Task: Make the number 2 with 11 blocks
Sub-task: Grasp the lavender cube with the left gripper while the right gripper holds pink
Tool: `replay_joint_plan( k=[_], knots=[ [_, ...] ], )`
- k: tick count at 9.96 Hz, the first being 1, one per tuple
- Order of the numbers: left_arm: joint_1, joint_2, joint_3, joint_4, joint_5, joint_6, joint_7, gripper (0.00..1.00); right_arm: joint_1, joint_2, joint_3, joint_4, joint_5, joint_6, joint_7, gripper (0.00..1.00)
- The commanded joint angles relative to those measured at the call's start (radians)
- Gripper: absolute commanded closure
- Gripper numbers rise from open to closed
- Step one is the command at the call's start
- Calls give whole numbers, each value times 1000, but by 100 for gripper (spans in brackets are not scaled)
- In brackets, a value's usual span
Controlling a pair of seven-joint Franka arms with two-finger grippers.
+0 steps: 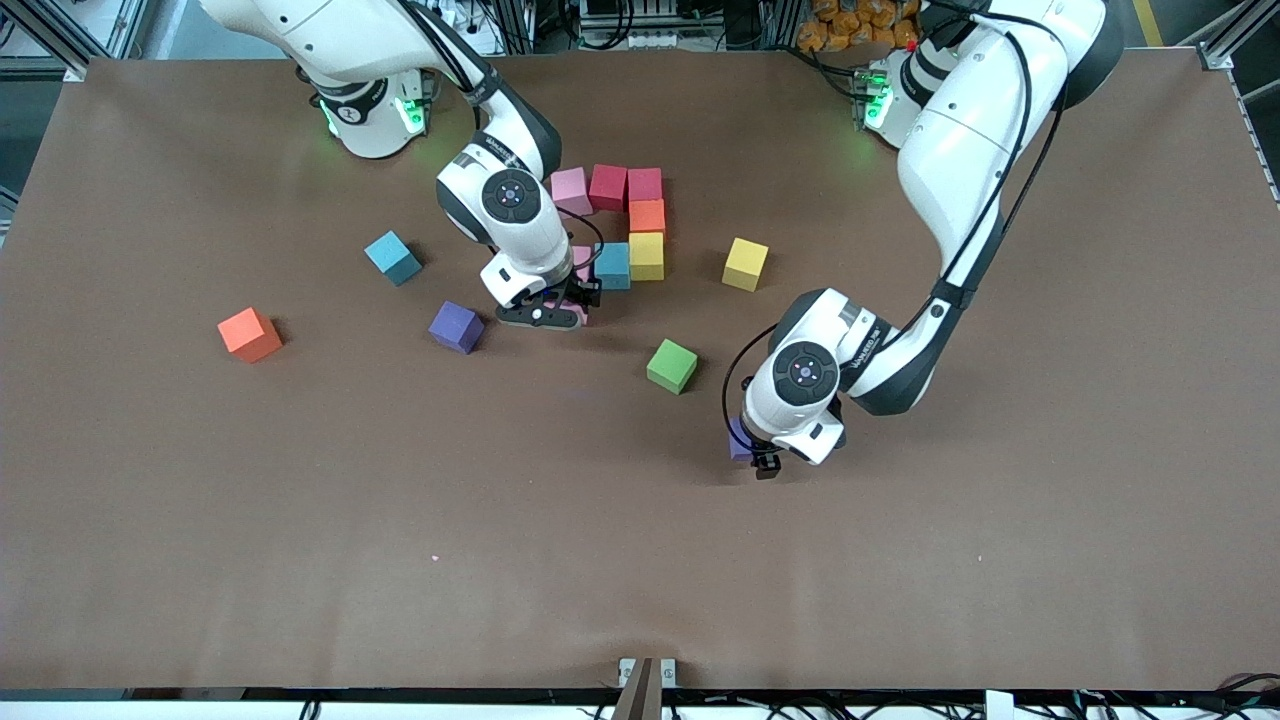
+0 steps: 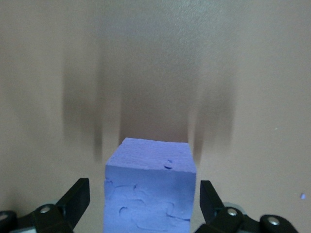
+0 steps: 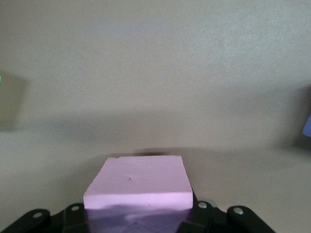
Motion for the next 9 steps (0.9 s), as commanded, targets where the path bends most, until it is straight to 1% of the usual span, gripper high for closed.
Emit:
replay_joint_plan(
  k=[1,2,3,5,8,9],
  knots=[
    [-13,7,13,1,17,14,-4,0,12,3,-4,-3,-27,13,39,56],
    [-13,9,12,1,17,14,-2,0,12,15,-4,-3,-29,17,39,56],
    [-13,9,13,1,17,15,-2,0,8,28,-4,-7,-29,52,39,56],
    [-14,9,12,1,25,15,-2,0,9,37,-5,-6,-29,56,39,56],
    [-22,9,13,1,32,15,-2,0,8,46,-5,-7,-70,45,36,56],
    [-21,9,12,1,32,15,-1,47,8,46,-5,-7,-70,43,36,56]
  ],
)
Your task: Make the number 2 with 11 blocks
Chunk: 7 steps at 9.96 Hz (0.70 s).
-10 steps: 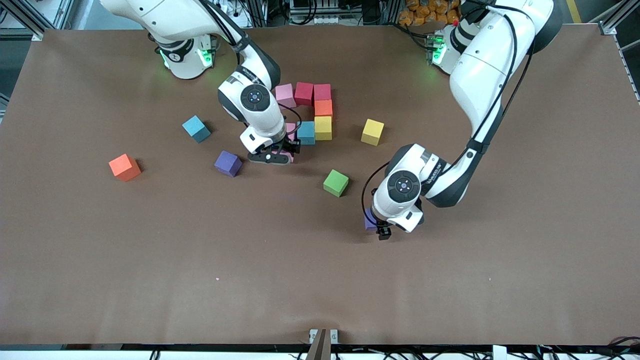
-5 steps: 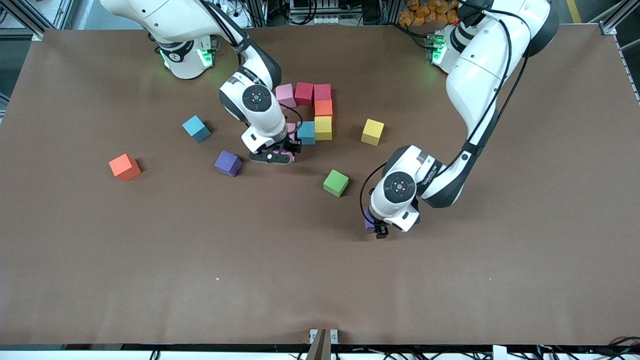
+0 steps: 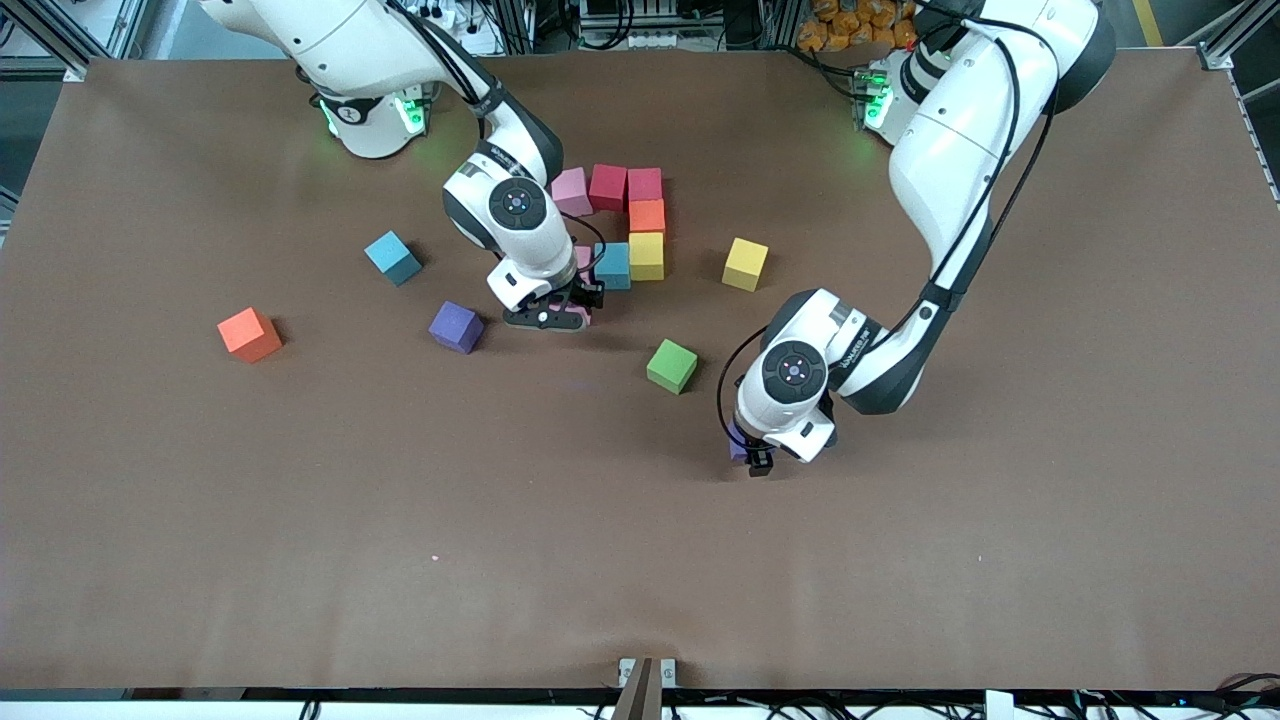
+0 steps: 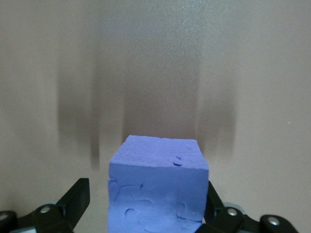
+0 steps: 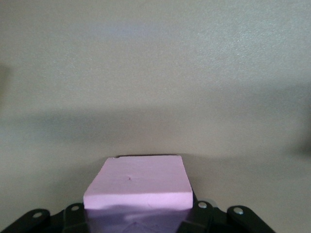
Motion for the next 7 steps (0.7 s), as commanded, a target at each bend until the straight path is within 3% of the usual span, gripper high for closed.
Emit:
replay_joint_plan(
  k=[1,2,3,7],
  knots=[
    [-7,-1,7,1,23,8,16,79,4,-4,-4,-6,-30,1,30,56],
    [-7,-1,7,1,23,8,19,90,6,-4,-4,-6,-30,1,31,56],
    [-7,-3,7,1,23,8,21,93,6,-4,-4,-6,-30,1,31,56],
    [-4,-27,7,11,23,7,103,94,7,0,-4,-6,-32,3,31,56]
  ],
)
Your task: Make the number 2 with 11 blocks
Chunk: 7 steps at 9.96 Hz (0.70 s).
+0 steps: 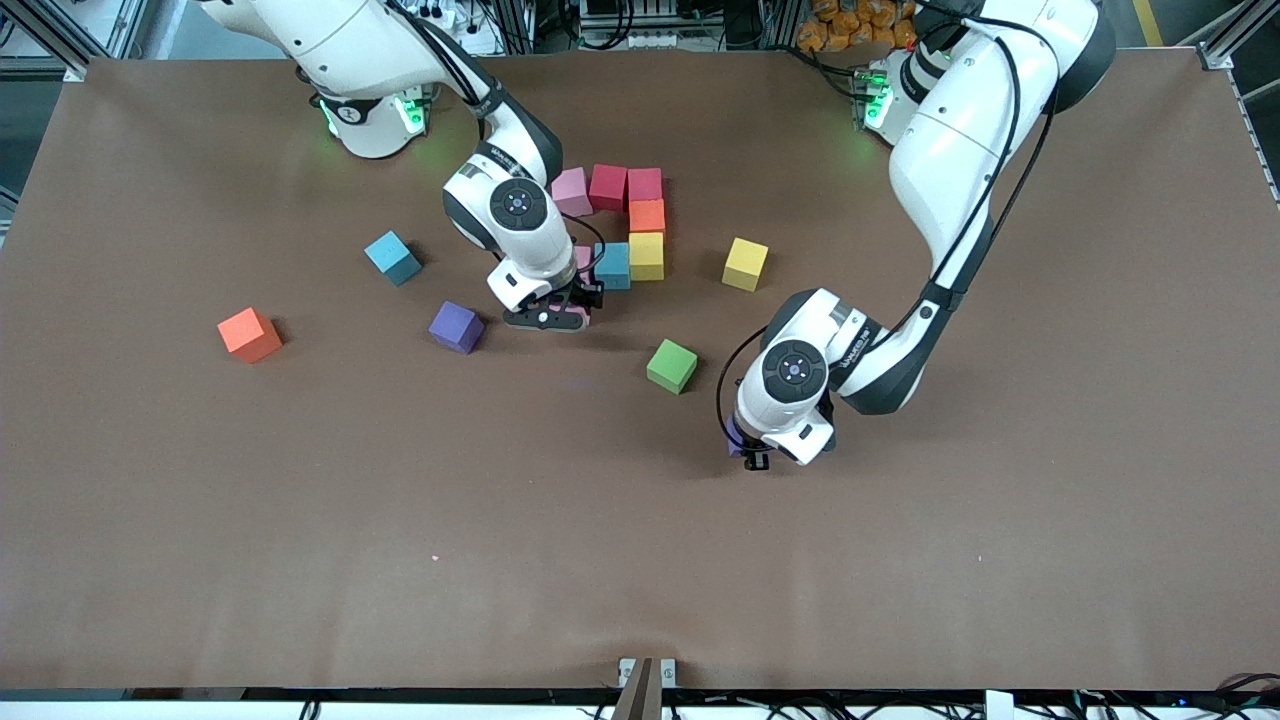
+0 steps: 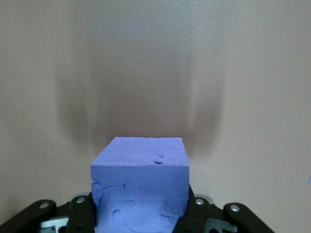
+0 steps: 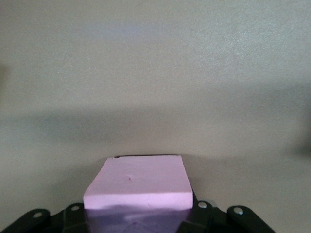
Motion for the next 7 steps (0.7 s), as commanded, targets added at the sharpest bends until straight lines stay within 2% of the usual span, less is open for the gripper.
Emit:
replay_joint_plan(
  k=[1,3,6,7],
  knots=[
    [-4,-32,7,8,22,1,55,93,7,-1,-4,-6,-29,4,31,56],
    [-7,-35,-4,28,22,1,121,93,7,2,-4,-6,-35,7,33,55],
    [-28,-36,-10,34,20,1,230,93,6,2,-5,-7,-35,6,33,33],
    [-36,-36,-13,34,20,1,294,93,3,2,-4,-6,-35,4,34,16]
  ],
)
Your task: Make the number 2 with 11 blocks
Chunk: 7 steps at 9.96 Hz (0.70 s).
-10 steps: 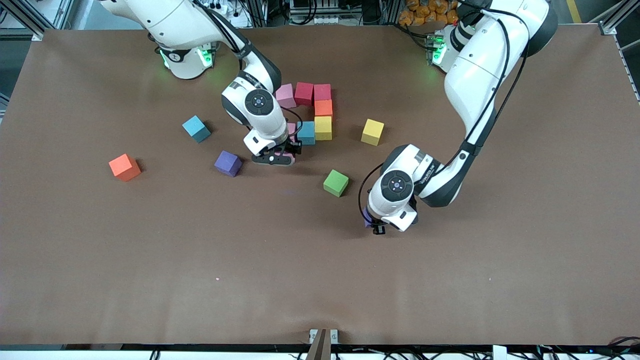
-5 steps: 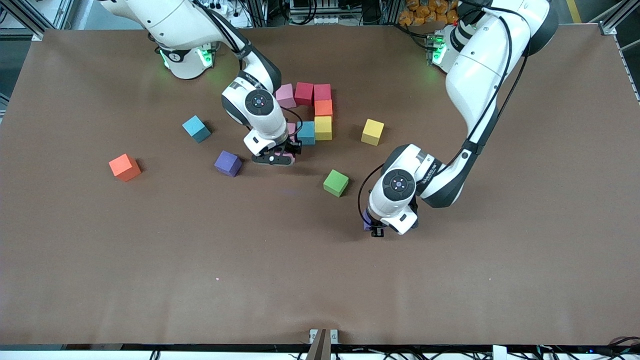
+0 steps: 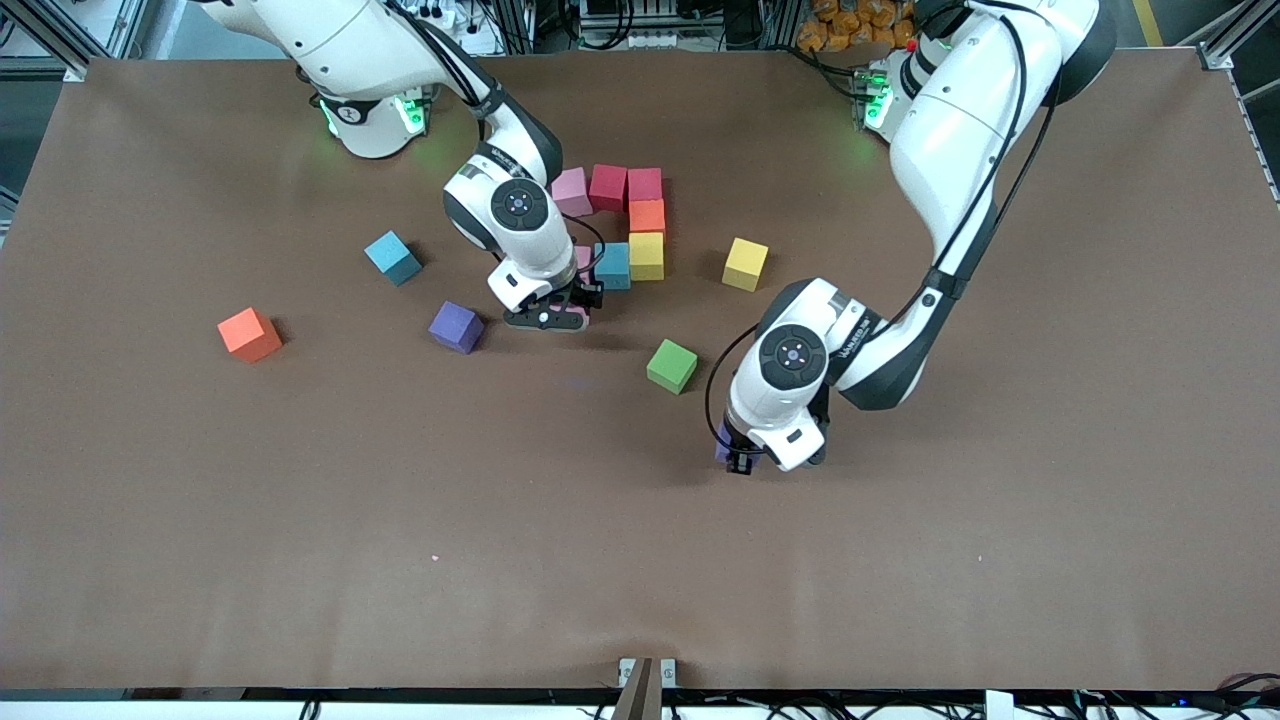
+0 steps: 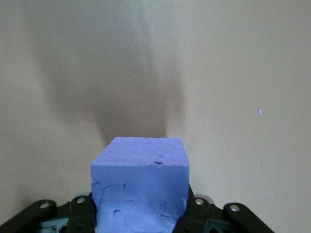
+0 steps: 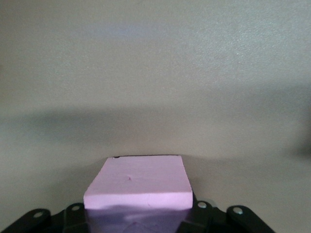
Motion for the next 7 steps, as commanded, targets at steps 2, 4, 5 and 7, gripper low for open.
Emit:
replay_joint_plan(
  k=[2,4,5,7],
  knots=[
    [-25,-11,-1,-1,22,0,196,93,0,-4,-3,-5,-25,1,33,3],
    [-25,-11,-3,3,22,0,349,93,-2,-10,-3,-4,-23,0,39,3],
    [-22,-11,-1,2,20,1,452,93,-2,-14,-3,-4,-23,0,42,3],
    [-26,-11,-1,0,20,0,491,93,-5,-47,-2,10,-22,-53,45,3]
  ],
)
